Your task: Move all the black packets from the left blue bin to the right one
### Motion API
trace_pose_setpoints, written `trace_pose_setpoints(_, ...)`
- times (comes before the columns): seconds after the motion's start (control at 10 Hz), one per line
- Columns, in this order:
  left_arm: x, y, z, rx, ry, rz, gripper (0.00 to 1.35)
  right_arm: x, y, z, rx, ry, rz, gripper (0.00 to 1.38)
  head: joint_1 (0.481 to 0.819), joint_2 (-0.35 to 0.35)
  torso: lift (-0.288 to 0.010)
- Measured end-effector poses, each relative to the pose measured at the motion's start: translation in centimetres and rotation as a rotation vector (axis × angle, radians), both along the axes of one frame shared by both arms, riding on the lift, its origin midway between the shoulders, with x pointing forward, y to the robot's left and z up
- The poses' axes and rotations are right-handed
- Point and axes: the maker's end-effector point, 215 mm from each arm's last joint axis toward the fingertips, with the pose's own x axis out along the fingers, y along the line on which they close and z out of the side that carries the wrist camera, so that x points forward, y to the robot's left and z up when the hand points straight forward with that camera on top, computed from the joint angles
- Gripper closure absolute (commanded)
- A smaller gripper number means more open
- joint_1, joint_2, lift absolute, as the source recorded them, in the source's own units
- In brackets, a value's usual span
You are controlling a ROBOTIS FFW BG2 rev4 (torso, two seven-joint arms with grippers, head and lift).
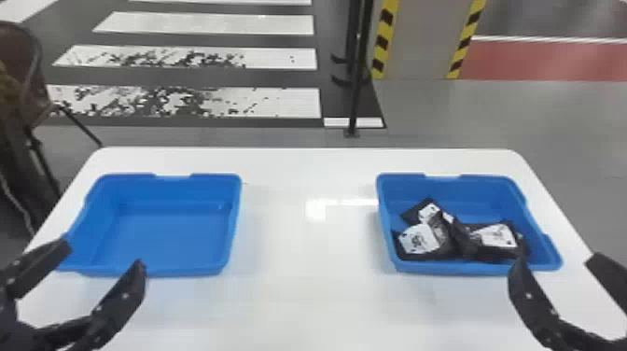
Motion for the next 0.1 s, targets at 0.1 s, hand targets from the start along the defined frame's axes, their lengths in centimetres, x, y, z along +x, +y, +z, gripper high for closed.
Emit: trace_pose_setpoints(0.1,-0.04,0.0,-0.1,-0.002,0.003,0.0,0.14,0.0,-0.01,-0.01,0.001,0.0,0.0,0.11,0.695,-0.029,-0.14)
